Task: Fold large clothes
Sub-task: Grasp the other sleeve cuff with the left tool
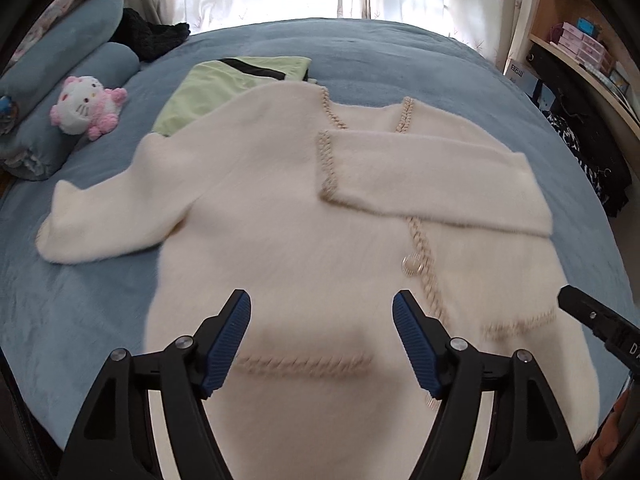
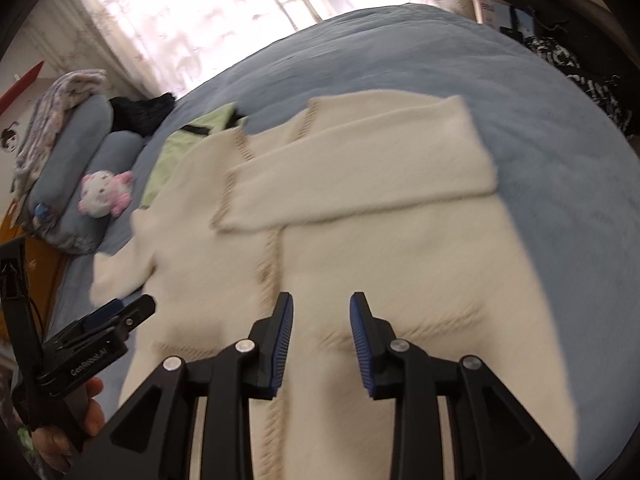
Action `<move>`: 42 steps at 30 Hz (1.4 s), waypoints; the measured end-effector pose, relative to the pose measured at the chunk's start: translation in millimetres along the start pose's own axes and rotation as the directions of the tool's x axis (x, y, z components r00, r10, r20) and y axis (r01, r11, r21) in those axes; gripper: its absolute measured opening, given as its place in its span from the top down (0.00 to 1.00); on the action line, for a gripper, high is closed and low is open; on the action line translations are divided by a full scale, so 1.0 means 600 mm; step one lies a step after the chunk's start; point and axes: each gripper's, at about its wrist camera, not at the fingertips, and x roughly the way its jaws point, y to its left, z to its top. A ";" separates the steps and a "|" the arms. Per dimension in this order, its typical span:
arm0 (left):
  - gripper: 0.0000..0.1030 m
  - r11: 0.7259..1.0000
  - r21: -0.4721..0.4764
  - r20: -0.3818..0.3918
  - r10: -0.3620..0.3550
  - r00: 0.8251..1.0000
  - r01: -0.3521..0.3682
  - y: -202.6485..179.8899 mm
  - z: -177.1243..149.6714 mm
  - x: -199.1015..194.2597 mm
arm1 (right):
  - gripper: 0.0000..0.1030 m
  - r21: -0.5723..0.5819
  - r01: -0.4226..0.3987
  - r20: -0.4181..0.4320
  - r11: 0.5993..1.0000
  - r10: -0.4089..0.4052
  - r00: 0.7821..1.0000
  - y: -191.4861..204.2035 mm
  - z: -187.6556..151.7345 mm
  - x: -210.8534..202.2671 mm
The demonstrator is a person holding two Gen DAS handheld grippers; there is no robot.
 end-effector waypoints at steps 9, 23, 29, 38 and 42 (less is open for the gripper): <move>0.30 0.997 -0.047 -0.001 -0.053 0.999 0.053 0.093 -0.068 -0.046 | 0.71 -0.050 -0.108 -0.058 0.993 0.105 0.993 0.097 -0.071 0.013; 0.29 0.962 -0.221 0.021 -0.161 0.987 0.162 0.365 -0.092 -0.026 | 0.71 -0.238 -0.155 -0.082 0.959 0.139 0.987 0.298 -0.077 0.112; 0.29 0.921 -0.320 0.077 -0.210 0.975 0.224 0.521 -0.084 0.006 | 0.71 -0.306 -0.158 -0.084 0.939 0.138 0.987 0.384 -0.052 0.171; 0.29 0.798 -0.497 0.153 -0.305 0.940 0.341 0.727 -0.062 0.111 | 0.71 -0.396 -0.146 -0.054 0.907 0.136 0.989 0.498 -0.016 0.256; 0.30 0.749 -0.561 0.157 -0.321 0.934 0.351 0.784 -0.059 0.166 | 0.71 -0.421 -0.138 -0.054 0.897 0.127 0.990 0.529 -0.013 0.290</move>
